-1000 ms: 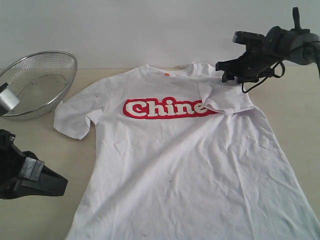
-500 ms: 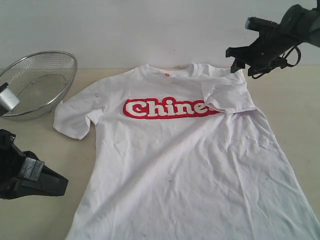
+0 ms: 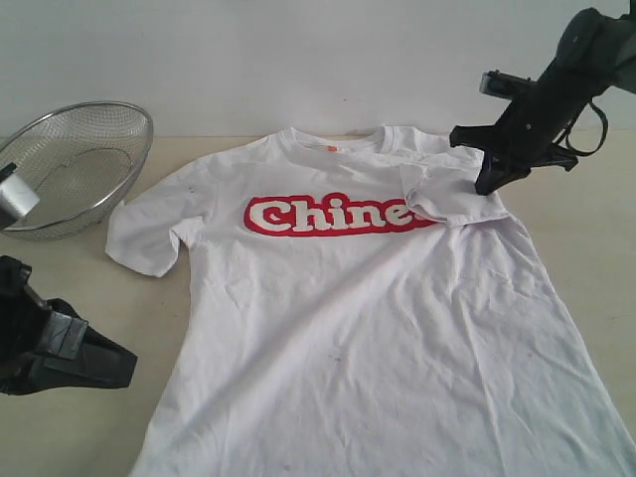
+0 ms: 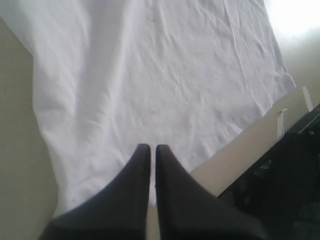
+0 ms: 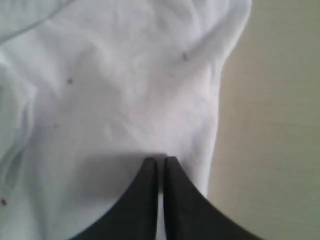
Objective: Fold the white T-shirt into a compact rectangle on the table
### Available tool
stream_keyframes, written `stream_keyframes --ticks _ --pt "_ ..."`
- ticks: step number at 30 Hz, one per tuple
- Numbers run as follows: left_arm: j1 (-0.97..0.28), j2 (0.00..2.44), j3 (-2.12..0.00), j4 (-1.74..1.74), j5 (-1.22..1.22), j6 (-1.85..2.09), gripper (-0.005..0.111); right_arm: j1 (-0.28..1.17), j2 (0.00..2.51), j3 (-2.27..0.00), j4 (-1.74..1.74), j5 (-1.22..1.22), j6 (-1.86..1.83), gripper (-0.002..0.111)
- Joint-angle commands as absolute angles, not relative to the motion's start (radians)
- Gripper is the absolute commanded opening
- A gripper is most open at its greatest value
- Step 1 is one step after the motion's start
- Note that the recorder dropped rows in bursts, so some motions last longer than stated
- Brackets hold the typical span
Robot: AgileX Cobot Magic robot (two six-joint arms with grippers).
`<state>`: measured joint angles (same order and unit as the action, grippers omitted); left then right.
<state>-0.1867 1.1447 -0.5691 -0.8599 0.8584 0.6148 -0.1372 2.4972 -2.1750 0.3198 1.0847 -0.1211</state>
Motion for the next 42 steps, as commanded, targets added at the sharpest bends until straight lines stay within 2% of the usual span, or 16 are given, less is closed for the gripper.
stream_keyframes --ticks 1,12,18,20,22,24,28,42 --pt "-0.186 1.147 -0.572 -0.883 0.863 0.629 0.004 -0.140 2.524 -2.173 0.294 1.081 -0.107 0.000" --pt "-0.186 1.147 -0.572 -0.882 0.874 0.629 0.004 -0.141 2.512 -2.175 0.142 1.087 -0.054 0.000" --pt "-0.186 1.147 -0.572 -0.882 0.893 0.636 0.004 -0.141 2.438 -2.175 0.204 1.071 -0.068 0.000" --pt "-0.186 1.147 -0.572 -0.882 0.896 0.636 0.004 -0.139 2.403 -2.175 0.344 1.049 -0.130 0.000" --pt "-0.186 1.147 -0.572 -0.882 0.890 0.636 0.004 -0.104 2.395 -2.175 0.435 0.993 -0.155 0.000" --pt "-0.186 1.147 -0.572 -0.882 0.887 0.636 0.004 -0.031 2.443 -2.175 0.386 0.926 -0.147 0.000" --pt "-0.186 1.147 -0.572 -0.882 0.894 0.636 0.004 0.011 2.487 -2.175 0.291 0.869 -0.064 0.000" --pt "-0.186 1.147 -0.572 -0.878 0.898 0.636 0.004 -0.063 2.458 -2.174 0.301 0.915 -0.104 0.000"
